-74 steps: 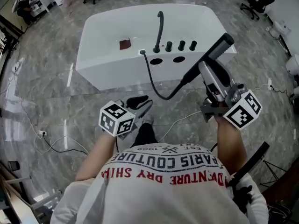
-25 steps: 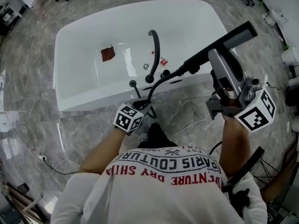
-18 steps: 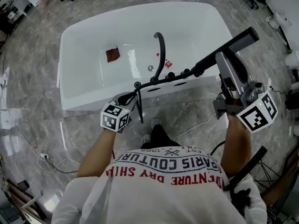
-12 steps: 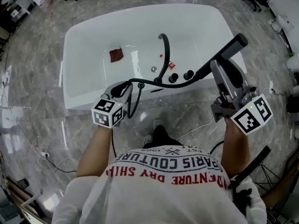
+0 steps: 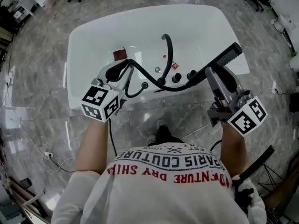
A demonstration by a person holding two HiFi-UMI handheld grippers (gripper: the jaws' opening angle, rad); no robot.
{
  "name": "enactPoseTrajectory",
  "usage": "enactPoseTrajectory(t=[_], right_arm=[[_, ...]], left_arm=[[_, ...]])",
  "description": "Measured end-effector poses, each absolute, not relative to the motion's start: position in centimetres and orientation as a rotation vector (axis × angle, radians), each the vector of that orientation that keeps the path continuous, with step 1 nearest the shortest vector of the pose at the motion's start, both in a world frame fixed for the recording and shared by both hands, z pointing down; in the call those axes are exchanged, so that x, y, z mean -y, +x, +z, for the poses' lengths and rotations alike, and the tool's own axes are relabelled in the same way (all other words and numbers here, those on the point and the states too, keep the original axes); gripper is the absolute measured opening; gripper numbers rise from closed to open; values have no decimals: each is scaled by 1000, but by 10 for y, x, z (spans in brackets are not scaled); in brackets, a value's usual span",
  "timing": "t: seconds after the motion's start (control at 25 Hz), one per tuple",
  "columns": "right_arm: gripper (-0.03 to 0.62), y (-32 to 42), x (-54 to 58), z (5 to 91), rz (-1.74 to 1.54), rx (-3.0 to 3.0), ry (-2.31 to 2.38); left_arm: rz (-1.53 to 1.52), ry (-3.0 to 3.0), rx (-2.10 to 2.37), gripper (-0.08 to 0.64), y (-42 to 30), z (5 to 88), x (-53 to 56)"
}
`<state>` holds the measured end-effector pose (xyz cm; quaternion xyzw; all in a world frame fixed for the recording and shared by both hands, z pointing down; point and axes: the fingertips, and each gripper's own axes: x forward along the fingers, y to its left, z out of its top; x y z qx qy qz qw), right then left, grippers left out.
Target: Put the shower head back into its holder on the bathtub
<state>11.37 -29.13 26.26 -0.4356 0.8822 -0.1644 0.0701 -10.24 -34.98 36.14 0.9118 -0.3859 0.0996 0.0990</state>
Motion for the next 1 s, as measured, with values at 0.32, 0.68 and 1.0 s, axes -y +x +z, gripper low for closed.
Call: enactPoseTrajectory(t=[0.32,0.68,1.0], right_arm=[[121,124,290,255,-470,-2625,-1328],[121,131,295,278,-518,-2625,-1366],[121,120,302,314,-601,-2671,-1335]], left_arm=[[273,2804,1106,58,-73,327,365],[366,2752,1106,58,-69,371,381],[439,2602,1113,58,-82,455,386]])
